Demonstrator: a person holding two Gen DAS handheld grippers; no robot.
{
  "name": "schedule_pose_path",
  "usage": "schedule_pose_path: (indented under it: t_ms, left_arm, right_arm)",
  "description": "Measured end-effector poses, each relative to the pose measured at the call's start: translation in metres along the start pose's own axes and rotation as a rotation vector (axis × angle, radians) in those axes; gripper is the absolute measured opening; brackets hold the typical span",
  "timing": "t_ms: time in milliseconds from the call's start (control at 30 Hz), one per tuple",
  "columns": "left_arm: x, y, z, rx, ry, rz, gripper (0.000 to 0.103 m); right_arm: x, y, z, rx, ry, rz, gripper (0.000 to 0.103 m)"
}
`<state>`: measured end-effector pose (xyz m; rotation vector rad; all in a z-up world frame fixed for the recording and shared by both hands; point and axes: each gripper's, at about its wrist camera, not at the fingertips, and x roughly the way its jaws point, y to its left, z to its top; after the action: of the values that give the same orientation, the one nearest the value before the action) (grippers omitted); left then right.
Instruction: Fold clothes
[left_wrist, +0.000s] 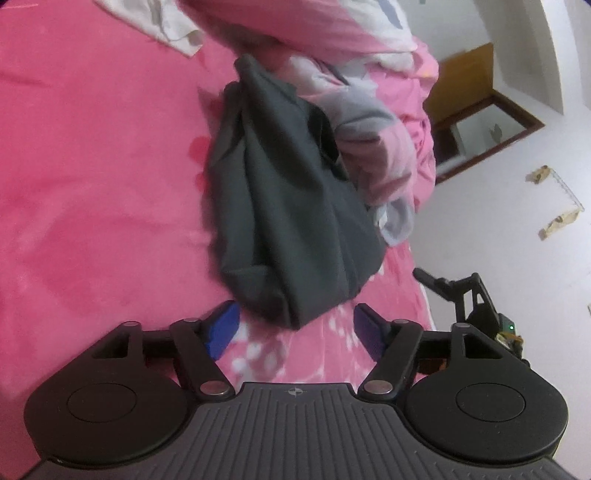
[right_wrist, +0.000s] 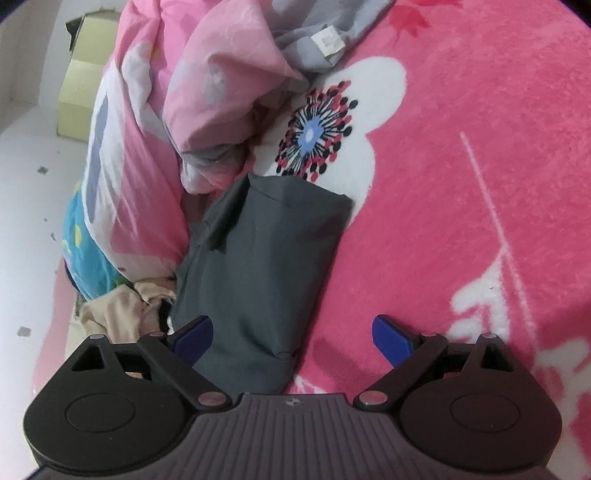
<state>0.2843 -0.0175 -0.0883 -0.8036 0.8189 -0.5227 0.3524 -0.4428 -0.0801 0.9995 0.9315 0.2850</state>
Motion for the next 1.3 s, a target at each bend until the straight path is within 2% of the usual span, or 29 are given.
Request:
schedule_pose_path:
  t_ms: [133, 233, 300, 367, 400, 433, 467, 500, 533, 600, 700, 867, 1133, 1267, 1300]
  left_arm:
    - [0.016, -0.004, 0.002, -0.005, -0.014, -0.006, 0.072]
    - [0.026, -0.007, 0.004, 0.025, -0.016, -0.013, 0.068]
    - [0.030, -0.006, 0.004, 0.025, -0.022, -0.010, 0.057]
    - [0.035, -0.001, 0.005, 0.004, -0.025, -0.005, 0.039]
    - [0.036, 0.002, 0.006, -0.014, -0.028, -0.006, 0.033]
    - [0.037, 0.005, 0.006, -0.031, -0.031, -0.007, 0.022]
    - [0.039, 0.008, 0.007, -0.047, -0.030, -0.009, 0.011]
    - [0.040, 0.010, 0.008, -0.063, -0.030, -0.011, 0.008]
    - [0.039, 0.011, 0.009, -0.070, -0.034, -0.024, 0.005]
    - [0.035, 0.013, 0.010, -0.084, -0.042, -0.051, 0.003]
    - [0.018, 0.010, 0.013, -0.080, -0.048, -0.084, 0.002]
    - [-0.031, 0.007, 0.015, -0.041, -0.010, -0.117, 0.002]
    - [-0.138, 0.021, -0.027, 0.067, 0.143, -0.134, 0.002]
    - [-0.165, 0.034, -0.054, 0.122, 0.206, -0.070, 0.006]
    - [-0.165, 0.036, -0.059, 0.145, 0.214, -0.043, 0.008]
  right_arm:
    - [0.012, 0.003, 0.008, -0.003, 0.003, -0.006, 0.096]
    - [0.027, 0.007, 0.020, -0.002, -0.012, -0.005, 0.096]
    - [0.039, 0.010, 0.030, -0.009, -0.025, -0.002, 0.095]
    - [0.051, 0.013, 0.040, -0.012, -0.036, -0.004, 0.089]
    - [0.057, 0.014, 0.044, -0.012, -0.042, -0.008, 0.089]
    - [0.061, 0.014, 0.047, -0.014, -0.049, -0.013, 0.087]
    - [0.064, 0.015, 0.049, -0.016, -0.055, -0.019, 0.082]
    - [0.068, 0.015, 0.052, -0.018, -0.062, -0.025, 0.069]
    - [0.071, 0.016, 0.054, -0.021, -0.068, -0.030, 0.048]
    - [0.075, 0.010, 0.054, 0.007, -0.065, -0.022, 0.019]
    - [0.068, 0.009, 0.041, 0.038, -0.093, 0.004, 0.012]
    - [0.031, 0.027, -0.002, 0.022, -0.152, 0.043, 0.011]
    - [-0.052, 0.012, -0.151, 0.091, -0.149, 0.075, 0.010]
    - [-0.082, -0.004, -0.221, 0.114, -0.140, 0.061, 0.012]
    - [-0.086, -0.009, -0.233, 0.103, -0.140, 0.053, 0.017]
